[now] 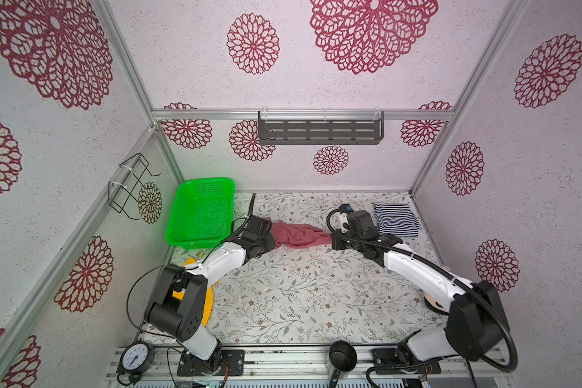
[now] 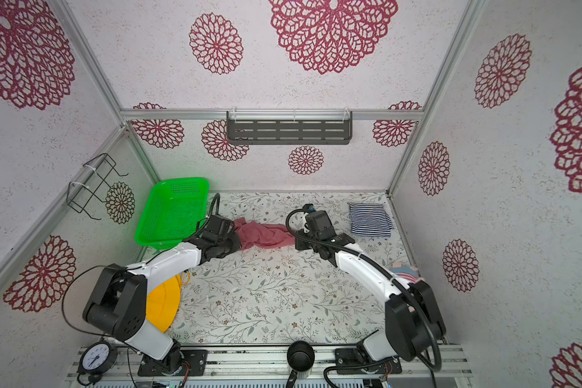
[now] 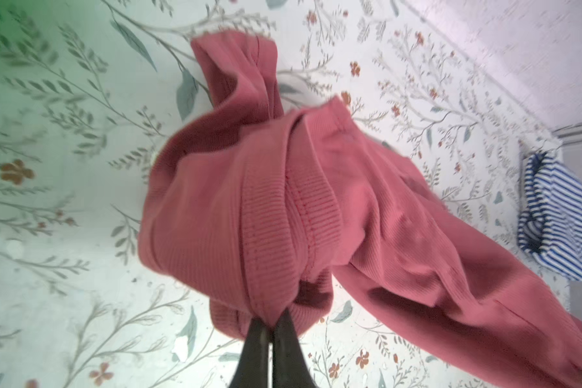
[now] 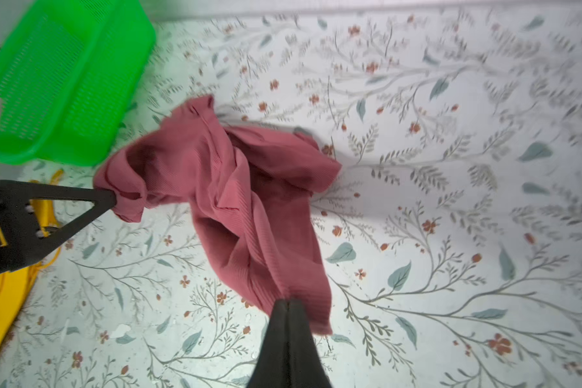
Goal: Fold and stack the tank tops
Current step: 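Grasp the pink tank top with both grippers, then lift and stretch the pink tank top between both grippers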
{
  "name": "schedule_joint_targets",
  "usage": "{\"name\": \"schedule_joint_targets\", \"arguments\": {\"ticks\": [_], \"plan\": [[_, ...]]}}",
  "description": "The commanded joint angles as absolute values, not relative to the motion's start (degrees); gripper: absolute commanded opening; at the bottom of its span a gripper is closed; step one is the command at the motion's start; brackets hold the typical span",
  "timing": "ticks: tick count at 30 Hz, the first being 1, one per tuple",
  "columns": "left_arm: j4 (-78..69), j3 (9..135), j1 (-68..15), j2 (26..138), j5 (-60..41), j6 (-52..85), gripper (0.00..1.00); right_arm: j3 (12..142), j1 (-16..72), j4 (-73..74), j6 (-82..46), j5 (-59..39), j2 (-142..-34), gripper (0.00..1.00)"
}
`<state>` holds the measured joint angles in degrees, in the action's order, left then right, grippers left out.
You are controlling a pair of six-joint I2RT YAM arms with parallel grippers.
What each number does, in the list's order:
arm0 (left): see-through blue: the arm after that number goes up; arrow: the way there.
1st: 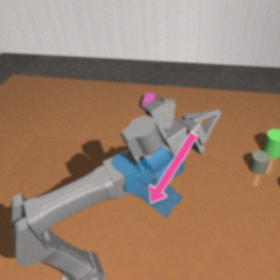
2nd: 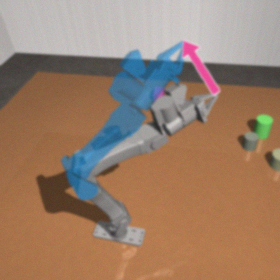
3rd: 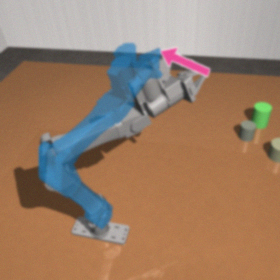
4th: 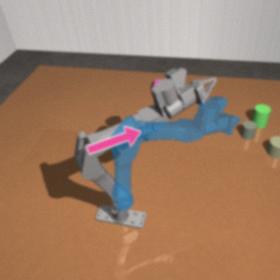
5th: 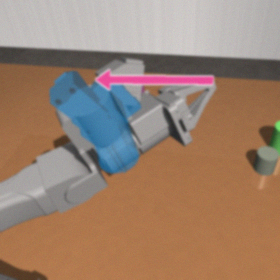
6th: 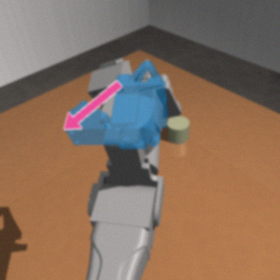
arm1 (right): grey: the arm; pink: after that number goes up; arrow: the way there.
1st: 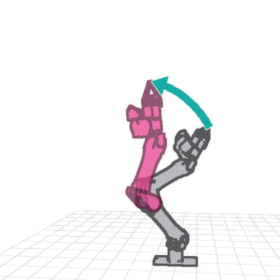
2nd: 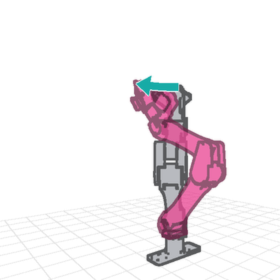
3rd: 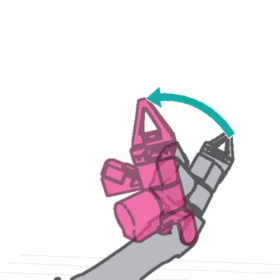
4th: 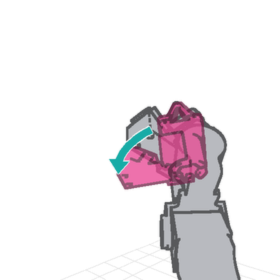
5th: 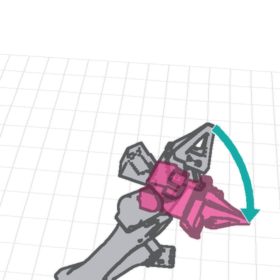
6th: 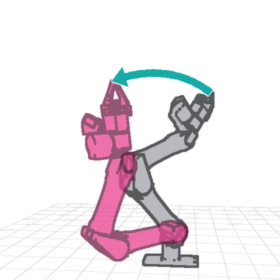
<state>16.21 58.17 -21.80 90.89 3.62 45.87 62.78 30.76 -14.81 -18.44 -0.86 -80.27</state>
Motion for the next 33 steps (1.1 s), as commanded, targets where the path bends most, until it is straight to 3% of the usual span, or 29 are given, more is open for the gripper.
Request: {"name": "schedule_joint_targets", "arguments": {"ticks": [1,11,17,25,33], "plan": [[19.8,60.4,-18.7,86.1,3.1,42.5,0.00,66.4,30.3,-21.4,-15.2,2.7,-75.2,0.00],[37.0,75.2,-18.0,66.8,15.7,32.0,0.00,71.1,30.3,-27.4,-8.8,8.4,-62.2,0.00],[41.3,80.2,-15.8,65.7,16.1,29.4,0.00,73.5,29.7,-31.5,-5.5,12.7,-63.0,0.00],[36.1,77.0,-13.9,70.9,10.2,30.6,0.00,72.7,26.9,-31.0,-4.9,7.5,-65.8,0.00],[24.9,87.7,-12.1,90.8,0.8,29.4,0.00,78.6,16.7,-27.2,-1.7,-0.3,-75.4,0.00]]}}
